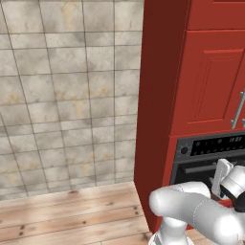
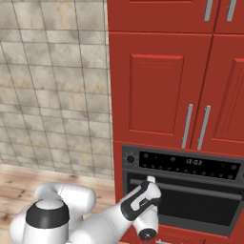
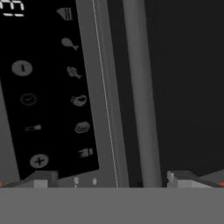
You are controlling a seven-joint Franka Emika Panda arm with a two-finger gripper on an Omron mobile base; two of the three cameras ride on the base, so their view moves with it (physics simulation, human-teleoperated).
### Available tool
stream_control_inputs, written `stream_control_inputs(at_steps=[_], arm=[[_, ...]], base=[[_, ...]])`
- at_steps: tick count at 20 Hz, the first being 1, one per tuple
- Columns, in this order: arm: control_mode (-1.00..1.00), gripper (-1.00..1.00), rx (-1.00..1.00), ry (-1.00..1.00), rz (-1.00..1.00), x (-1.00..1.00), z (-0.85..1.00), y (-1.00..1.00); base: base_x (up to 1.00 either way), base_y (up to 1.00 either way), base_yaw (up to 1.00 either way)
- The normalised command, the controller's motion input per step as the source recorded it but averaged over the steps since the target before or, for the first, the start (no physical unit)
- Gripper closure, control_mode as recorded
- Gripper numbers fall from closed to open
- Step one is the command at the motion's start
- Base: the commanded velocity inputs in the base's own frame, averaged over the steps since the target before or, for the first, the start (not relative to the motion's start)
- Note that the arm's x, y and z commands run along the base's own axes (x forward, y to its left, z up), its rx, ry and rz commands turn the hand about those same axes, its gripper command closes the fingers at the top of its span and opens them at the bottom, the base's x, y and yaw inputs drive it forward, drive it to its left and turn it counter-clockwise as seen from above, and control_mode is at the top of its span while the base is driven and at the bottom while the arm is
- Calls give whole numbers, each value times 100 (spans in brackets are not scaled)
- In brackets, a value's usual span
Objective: Take the fish from the oven and place it on the plate on the counter.
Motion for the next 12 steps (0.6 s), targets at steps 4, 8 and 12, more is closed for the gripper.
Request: stream_control_inputs(at_steps=[4, 8, 12], arm=[[-100, -100, 0, -2, 0, 2, -33, -45], [-100, -100, 0, -7, 0, 18, -21, -22], [-100, -100, 0, -7, 0, 28, -21, -6]], base=[[0, 0, 0], [0, 0, 0], [0, 0, 0]])
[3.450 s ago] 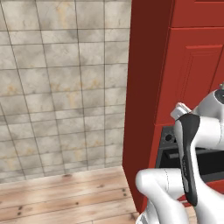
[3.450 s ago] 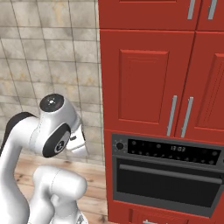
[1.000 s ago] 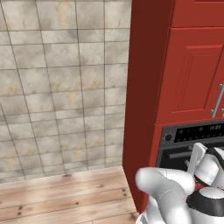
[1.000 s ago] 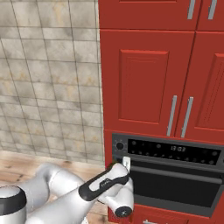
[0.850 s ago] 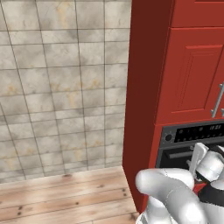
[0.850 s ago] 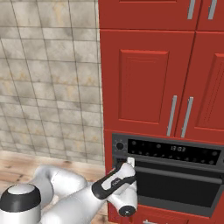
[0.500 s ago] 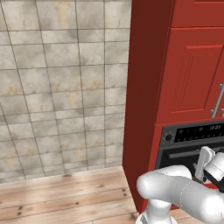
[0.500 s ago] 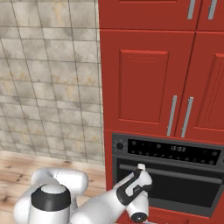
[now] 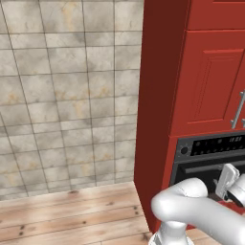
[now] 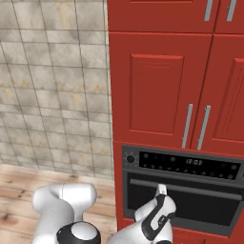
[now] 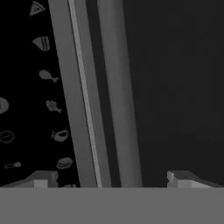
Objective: Take the fish from the oven and place it on the plate on the counter.
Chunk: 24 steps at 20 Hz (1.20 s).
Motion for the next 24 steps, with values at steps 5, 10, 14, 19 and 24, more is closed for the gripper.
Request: stream_control_inputs(at_steps=[5, 10, 14, 19, 24], arm=[[-100, -100, 0, -5, 0, 38, -16, -1], [-100, -100, 0, 0, 0, 50, -27, 0], [-100, -100, 0, 0, 0, 42, -28, -4], [-100, -100, 1, 0, 0, 47, -34, -4], [-100, -100, 2, 0, 1, 43, -26, -9]], base=[[0, 0, 0], [0, 0, 0], [0, 0, 0], [0, 0, 0], [0, 0, 0]])
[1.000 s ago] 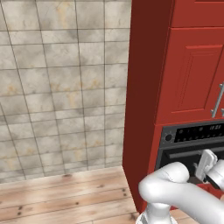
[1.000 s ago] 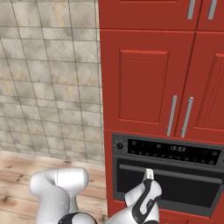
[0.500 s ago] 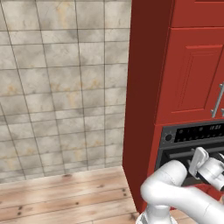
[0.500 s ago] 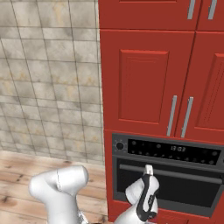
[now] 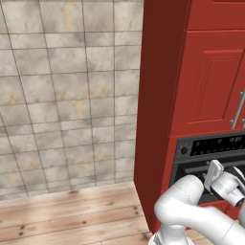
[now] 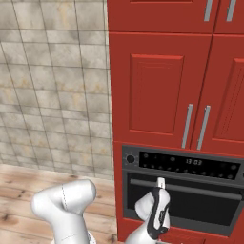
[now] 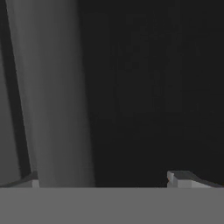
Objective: Take the fish from the oven and place it on the plate on the counter.
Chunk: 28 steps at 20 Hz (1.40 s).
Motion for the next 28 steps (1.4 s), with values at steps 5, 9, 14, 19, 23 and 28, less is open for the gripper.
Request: stream_control_inputs(at_steps=[5, 9, 14, 19, 23, 28], arm=[[-100, 100, 0, 0, 0, 36, -21, -3], [-100, 100, 2, 0, 0, 6, -10, 0], [-100, 100, 1, 21, 0, -39, -24, -19], [-100, 100, -4, 49, 0, -99, -57, -66], [-100, 100, -24, 55, 3, -100, -100, -49], [-100, 100, -15, 61, 2, -100, -90, -66]], base=[[0, 0, 0], [0, 0, 0], [0, 0, 0], [0, 0, 0], [0, 0, 0], [0, 0, 0]])
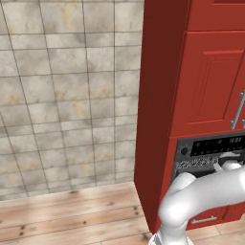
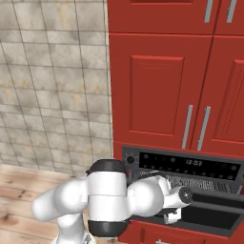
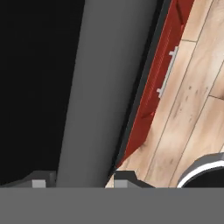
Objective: Take the fish from the oven and place it on the plate on the counter.
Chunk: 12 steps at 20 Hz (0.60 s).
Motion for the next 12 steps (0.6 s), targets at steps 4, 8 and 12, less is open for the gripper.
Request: stream_control_inputs(at_steps=[4, 8, 12], arm=[[-100, 100, -5, 52, 1, -100, -95, -82], [-100, 100, 0, 25, 0, -100, -100, -92], [-100, 100, 0, 12, 0, -100, -100, -91]], base=[[0, 0, 0], [0, 0, 0], [0, 0, 0]])
